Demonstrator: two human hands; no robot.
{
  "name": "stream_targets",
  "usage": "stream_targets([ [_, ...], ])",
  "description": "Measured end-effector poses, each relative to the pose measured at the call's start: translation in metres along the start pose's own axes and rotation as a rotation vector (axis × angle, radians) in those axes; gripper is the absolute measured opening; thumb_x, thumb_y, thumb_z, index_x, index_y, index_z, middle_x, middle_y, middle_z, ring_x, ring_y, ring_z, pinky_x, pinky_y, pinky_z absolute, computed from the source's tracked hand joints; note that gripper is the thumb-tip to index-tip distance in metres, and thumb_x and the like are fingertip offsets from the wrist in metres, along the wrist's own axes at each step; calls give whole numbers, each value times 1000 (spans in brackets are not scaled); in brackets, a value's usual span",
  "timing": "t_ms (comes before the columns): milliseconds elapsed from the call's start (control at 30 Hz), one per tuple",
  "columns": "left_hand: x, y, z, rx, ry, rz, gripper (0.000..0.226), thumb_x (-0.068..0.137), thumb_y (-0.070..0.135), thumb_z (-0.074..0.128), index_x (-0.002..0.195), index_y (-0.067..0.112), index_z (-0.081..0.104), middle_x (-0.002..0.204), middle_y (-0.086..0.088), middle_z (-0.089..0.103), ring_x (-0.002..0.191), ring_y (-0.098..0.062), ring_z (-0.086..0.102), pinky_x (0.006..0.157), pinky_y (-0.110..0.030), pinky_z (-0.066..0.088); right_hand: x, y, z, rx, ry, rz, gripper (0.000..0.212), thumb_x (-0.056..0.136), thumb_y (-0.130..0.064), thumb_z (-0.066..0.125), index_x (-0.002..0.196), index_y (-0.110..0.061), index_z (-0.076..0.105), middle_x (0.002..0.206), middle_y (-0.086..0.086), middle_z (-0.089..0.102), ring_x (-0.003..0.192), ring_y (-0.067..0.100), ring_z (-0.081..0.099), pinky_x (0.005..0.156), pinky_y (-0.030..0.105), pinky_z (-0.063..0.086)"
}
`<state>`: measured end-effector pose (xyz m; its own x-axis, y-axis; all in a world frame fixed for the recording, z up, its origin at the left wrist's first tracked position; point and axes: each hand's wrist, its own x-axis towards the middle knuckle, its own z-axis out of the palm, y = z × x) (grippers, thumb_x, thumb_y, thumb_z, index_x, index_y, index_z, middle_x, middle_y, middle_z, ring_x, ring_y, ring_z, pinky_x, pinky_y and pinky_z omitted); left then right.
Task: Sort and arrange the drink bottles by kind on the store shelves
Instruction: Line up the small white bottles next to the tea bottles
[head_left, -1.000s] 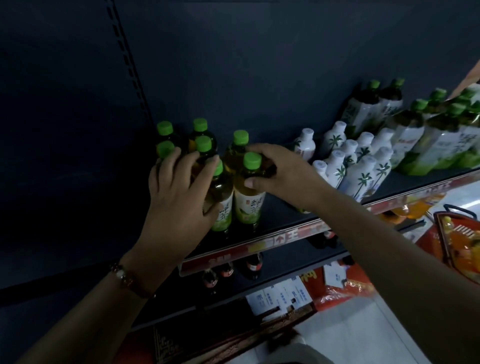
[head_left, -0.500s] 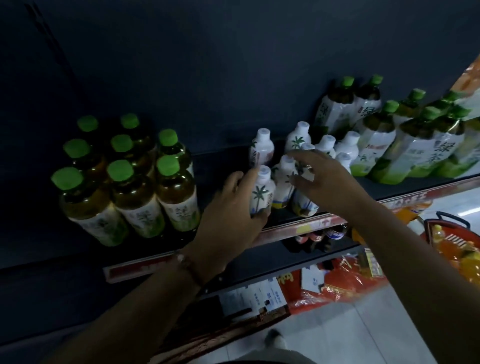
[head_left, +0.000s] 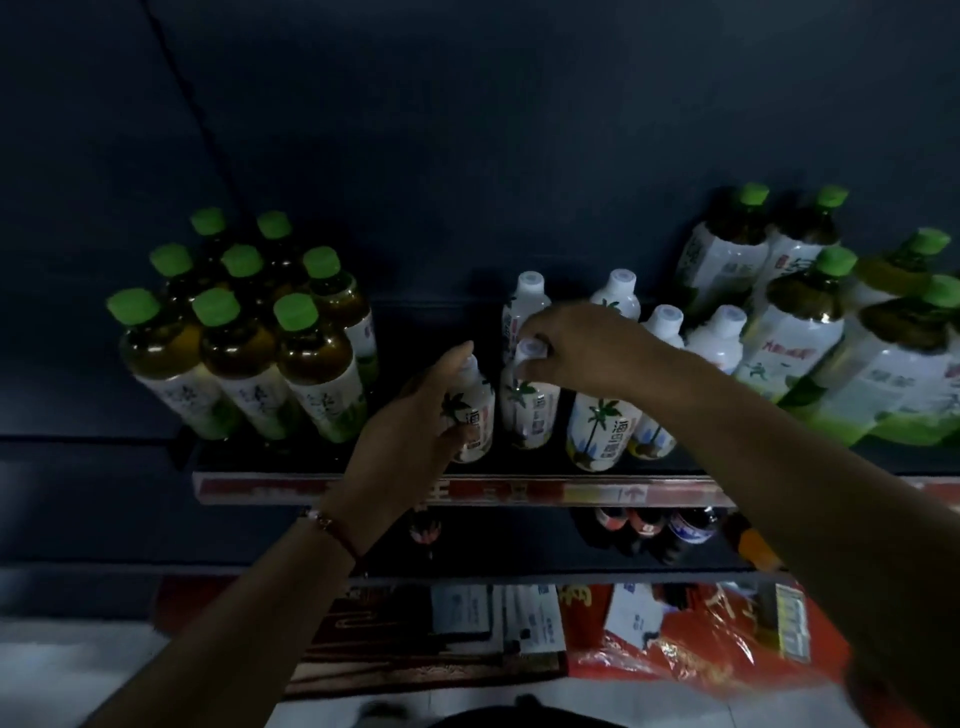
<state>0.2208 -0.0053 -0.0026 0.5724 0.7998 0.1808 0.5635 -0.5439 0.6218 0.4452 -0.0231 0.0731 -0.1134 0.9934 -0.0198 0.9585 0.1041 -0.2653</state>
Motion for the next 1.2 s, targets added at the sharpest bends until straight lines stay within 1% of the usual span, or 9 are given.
stream_targets([
  [133,-9,-10,-10,17,0,0,88,93,23,70,155,45,11,148,9,48,117,-10,56,71,3,38,5,-9,6,-1,-23,-13,41,83,-57,64,77,-17,58,67,-4,55,61,10,55,57,30,40],
  [467,-4,-22,-18,-37,-77,45,90,92,16,70,155,43,12,143,25,39,127,-5,47,80,5,35,-4,-15,8,73,24,-45,30,82,-52,67,90,-23,62,78,-8,61,72,10,60,63,30,46],
  [600,1,-28,-20,-32,-97,58,92,92,21,70,151,55,7,151,9,45,126,-11,54,81,0,37,-7,-17,7,115,-4,-6,31,80,-56,66,92,-27,65,83,-11,64,73,4,60,73,38,53],
  [733,5,-26,-19,-6,-113,63,91,92,23,69,153,50,7,149,7,47,120,-14,58,77,1,38,-20,-14,-2,118,72,33,38,83,-60,61,97,-25,65,87,-8,65,79,7,62,75,39,53],
  [800,7,-21,-19,28,-100,86,93,91,27,69,153,50,4,163,9,23,140,-14,40,99,-11,36,-36,-5,-11,82,167,95,44,83,-55,64,114,-24,64,109,-2,64,97,13,61,84,36,51],
  [867,11,-10,-17,123,-49,128,92,90,35,69,155,45,5,167,4,5,150,-23,20,113,-34,32,-53,8,-17,-25,114,155,51,83,-47,69,127,-23,59,124,2,58,109,19,57,90,35,47],
  [967,22,11,-8,304,22,291,91,86,47,69,158,33,14,164,-4,21,151,-30,14,121,-52,15,-66,24,-12,-102,-73,218,53,86,-39,69,134,-24,53,129,1,56,111,18,56,86,29,45],
  [1067,37,19,0,412,-51,347,87,83,53,69,155,32,25,150,5,45,149,-22,20,121,-53,3,-67,30,-5,-6,32,225,45,87,-33,69,129,-24,58,124,3,61,96,10,56,74,24,37],
  [1200,46,13,-2,379,-82,380,83,80,44,76,151,33,35,138,7,55,137,-17,36,118,-48,17,-59,19,6,97,145,162,43,86,-27,72,127,-20,62,120,2,64,85,3,48,67,18,29],
])
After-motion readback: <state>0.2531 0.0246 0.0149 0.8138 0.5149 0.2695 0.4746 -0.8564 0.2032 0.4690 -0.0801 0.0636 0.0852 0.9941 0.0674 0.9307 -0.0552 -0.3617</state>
